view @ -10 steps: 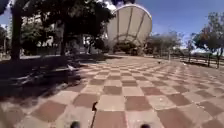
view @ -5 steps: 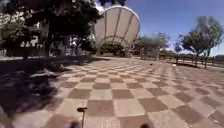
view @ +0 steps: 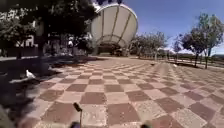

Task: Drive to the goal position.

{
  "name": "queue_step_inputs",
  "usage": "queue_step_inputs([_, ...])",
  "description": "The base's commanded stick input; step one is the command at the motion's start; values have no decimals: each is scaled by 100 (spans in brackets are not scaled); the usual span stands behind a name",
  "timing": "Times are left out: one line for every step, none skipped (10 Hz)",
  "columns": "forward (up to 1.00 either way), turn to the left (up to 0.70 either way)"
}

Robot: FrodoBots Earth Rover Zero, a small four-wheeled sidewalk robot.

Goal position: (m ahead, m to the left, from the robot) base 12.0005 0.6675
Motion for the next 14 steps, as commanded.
queue_step_inputs([100,0])
queue_step_inputs([100,0])
queue_step_inputs([100,-6])
queue_step_inputs([100,-40])
queue_step_inputs([100,-40])
queue_step_inputs([100,-40])
queue_step_inputs([100,-20])
queue_step_inputs([100,0])
queue_step_inputs([100,0])
queue_step_inputs([100,0])
queue_step_inputs([100,0])
queue_step_inputs([100,0])
queue_step_inputs([100,0])
queue_step_inputs([100,0])
